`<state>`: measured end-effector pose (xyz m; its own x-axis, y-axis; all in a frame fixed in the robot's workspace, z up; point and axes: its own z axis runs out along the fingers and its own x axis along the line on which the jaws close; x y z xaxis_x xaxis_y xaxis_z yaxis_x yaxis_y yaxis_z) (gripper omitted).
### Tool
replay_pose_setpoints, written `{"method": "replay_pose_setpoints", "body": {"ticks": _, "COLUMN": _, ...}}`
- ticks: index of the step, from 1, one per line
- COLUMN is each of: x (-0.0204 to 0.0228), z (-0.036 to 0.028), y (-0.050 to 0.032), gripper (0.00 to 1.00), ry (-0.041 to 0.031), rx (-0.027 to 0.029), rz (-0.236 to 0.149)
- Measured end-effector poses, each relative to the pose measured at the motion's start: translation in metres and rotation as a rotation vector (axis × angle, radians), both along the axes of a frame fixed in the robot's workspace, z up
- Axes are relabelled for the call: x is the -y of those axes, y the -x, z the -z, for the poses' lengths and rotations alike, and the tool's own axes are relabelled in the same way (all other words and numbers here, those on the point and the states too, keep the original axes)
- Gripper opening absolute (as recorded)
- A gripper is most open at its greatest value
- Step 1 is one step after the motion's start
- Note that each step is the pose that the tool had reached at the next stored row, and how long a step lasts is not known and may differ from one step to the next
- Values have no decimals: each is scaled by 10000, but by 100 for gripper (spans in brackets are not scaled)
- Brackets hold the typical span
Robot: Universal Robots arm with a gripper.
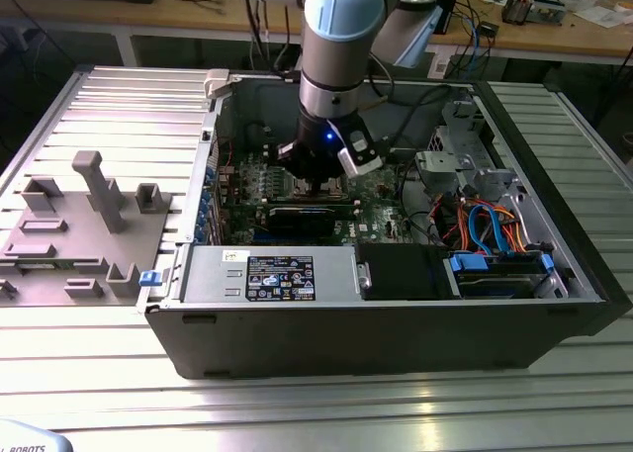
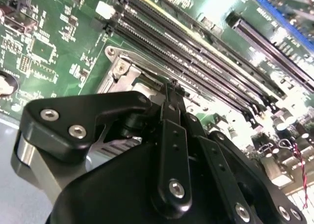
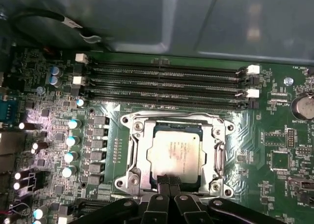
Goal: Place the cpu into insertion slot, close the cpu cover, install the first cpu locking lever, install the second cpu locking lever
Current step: 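Install the second cpu locking lever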
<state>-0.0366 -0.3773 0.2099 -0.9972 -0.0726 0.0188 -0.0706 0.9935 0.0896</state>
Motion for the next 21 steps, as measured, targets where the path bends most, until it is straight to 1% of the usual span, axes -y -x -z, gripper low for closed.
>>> {"method": "replay_pose_setpoints", "body": {"ticks": 2, "x": -20, "z": -30, "y": 0, "gripper": 11, "ry": 117, "rx": 0, "rz": 0}}
{"method": "replay_pose_setpoints", "body": {"ticks": 3, "x": -26, "z": -48, "y": -1, "gripper": 11, "ry": 155, "rx": 0, "rz": 0}}
{"method": "replay_pose_setpoints", "body": {"ticks": 4, "x": -32, "z": -73, "y": -1, "gripper": 11, "ry": 182, "rx": 0, "rz": 0}}
{"method": "replay_pose_setpoints", "body": {"ticks": 6, "x": -40, "z": -117, "y": -2, "gripper": 11, "ry": 214, "rx": 0, "rz": 0}}
{"method": "replay_pose_setpoints", "body": {"ticks": 8, "x": -44, "z": -152, "y": -2, "gripper": 11, "ry": 228, "rx": 0, "rz": 0}}
{"method": "replay_pose_setpoints", "body": {"ticks": 13, "x": -46, "z": -223, "y": -2, "gripper": 11, "ry": 234, "rx": 0, "rz": 0}}
{"method": "replay_pose_setpoints", "body": {"ticks": 21, "x": -45, "z": -296, "y": -2, "gripper": 11, "ry": 235, "rx": 0, "rz": 0}}
